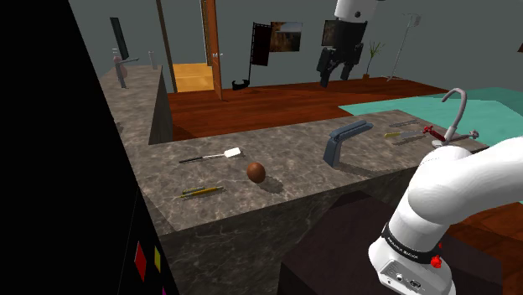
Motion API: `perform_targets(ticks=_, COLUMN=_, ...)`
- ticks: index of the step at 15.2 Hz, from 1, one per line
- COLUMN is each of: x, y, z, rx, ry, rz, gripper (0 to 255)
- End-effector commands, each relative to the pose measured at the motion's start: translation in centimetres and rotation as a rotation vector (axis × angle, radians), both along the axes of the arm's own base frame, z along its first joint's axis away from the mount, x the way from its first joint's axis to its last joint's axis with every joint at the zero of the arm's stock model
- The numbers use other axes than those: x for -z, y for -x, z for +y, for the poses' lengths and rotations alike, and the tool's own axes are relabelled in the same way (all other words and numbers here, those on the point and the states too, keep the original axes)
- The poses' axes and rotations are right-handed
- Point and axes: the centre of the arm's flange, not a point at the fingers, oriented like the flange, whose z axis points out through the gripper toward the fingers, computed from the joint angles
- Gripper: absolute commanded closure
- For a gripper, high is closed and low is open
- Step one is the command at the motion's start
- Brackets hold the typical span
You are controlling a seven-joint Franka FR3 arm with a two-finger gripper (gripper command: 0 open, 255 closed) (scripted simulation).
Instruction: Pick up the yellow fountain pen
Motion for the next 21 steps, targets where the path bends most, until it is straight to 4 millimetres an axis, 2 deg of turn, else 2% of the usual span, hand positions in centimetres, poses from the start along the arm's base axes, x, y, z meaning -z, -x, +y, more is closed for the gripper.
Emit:
perform_targets(ticks=1, x=0.0, y=0.0, z=0.0, rx=0.000, ry=0.000, rz=0.000, gripper=0)
perform_targets(ticks=11, x=8.0, y=-9.7, z=4.2, rx=-0.184, ry=-0.010, rz=0.044, gripper=0)
perform_targets(ticks=21, x=16.3, y=-18.1, z=10.1, rx=-0.367, ry=-0.019, rz=0.088, gripper=0)
